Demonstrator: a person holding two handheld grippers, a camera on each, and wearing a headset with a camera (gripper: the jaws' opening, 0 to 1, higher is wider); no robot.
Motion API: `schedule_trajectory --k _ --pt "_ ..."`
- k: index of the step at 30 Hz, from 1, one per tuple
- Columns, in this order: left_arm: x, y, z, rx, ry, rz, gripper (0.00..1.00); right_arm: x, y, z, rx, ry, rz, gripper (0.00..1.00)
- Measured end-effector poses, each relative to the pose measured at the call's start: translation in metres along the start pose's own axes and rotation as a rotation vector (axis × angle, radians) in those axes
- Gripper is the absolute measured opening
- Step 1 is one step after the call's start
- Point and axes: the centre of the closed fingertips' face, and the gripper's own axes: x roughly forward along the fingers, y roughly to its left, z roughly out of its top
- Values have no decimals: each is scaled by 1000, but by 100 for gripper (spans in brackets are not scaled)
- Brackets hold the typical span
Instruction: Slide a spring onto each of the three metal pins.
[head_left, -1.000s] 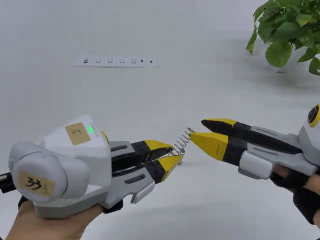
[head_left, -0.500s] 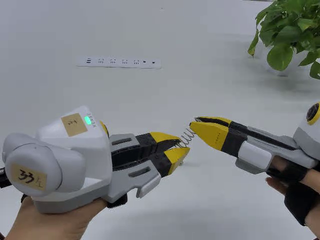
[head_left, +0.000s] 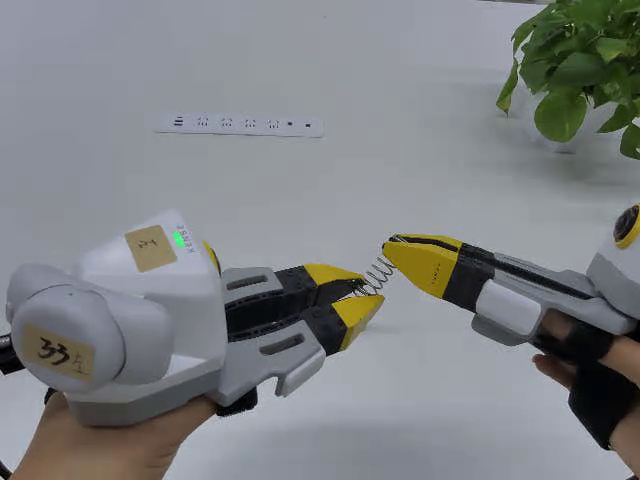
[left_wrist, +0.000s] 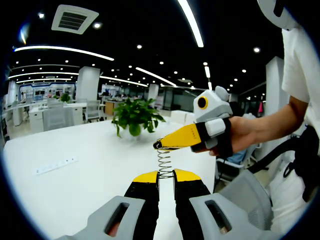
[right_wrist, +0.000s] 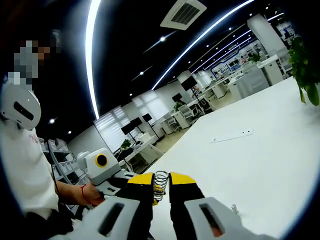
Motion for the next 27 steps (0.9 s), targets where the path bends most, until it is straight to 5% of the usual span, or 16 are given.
schedule_trajectory --k 17,27 --pt "2 -2 -5 -14 19 -18 11 2 4 -3 -67 46 4 11" --pt "4 -6 -11 -7 50 -28 13 2 10 -6 -167 106 7 11"
